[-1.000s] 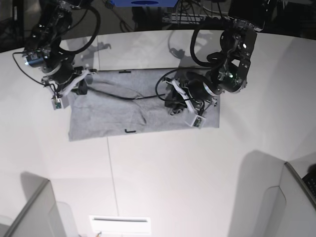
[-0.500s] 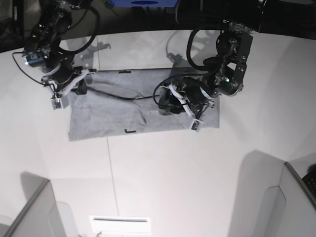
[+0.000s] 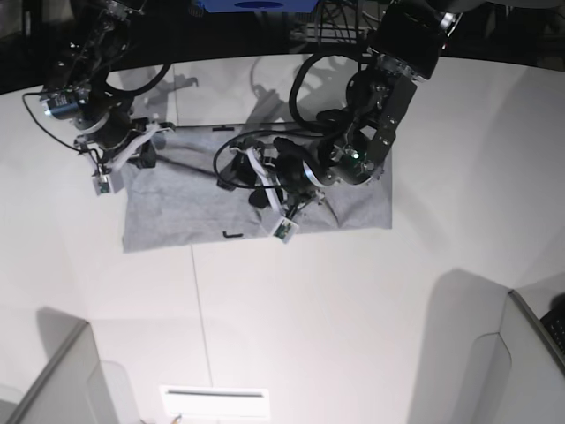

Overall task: Fold the T-shirt properly
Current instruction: 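Fold the strip end with the left gripper toward the right gripper, then open the left gripper and raise it away from the shirt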

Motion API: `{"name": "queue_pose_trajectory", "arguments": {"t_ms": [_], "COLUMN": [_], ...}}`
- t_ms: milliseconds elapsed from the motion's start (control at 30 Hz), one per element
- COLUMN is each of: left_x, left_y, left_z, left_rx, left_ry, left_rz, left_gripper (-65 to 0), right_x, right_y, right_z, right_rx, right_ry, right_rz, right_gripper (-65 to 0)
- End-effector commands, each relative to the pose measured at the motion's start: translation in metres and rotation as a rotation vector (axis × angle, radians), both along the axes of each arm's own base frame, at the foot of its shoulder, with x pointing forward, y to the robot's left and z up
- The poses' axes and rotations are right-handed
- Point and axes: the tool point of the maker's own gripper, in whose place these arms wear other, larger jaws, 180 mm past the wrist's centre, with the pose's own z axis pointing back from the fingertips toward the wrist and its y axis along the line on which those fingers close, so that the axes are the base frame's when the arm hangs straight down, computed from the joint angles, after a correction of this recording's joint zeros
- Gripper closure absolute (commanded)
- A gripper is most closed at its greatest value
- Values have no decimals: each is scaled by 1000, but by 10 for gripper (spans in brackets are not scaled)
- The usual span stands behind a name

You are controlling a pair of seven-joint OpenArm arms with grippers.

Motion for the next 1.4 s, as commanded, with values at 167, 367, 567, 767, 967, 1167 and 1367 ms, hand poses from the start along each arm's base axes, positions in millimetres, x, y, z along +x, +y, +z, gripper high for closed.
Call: {"name": "queue_pose_trajectory", "arguments": {"t_ms": [167,367,567,767,967,1167,1367], "left_x": [-3,-17,-18,3,35,63,91], "left_y": [45,130,151,151,128,83,68], "left_z": [41,0,-21,-41,-43,-48,-32], "left_rx": [-61,7,35,26,-15,-11,-46], "left_ry": [-100,55,110,166,181,203,181], "left_rz": [144,454,514,535,519,413,409], "left_gripper": [-225,0,0,0,0,0,0], "right_x": [6,10,11,12,12,12,13], "right_y": [-3,-3,1,0,-3,-4,-5], "right_z": [10,12,13,14,14,14,14], "right_rx": [0,0,5,5,-2,-6,-8], "right_ry": [-43,-53,-54,-59,-59,-58,-60], "right_rz": [-4,-2,3,0,-2,-2,-2], "right_gripper": [0,0,0,0,0,0,0]}}
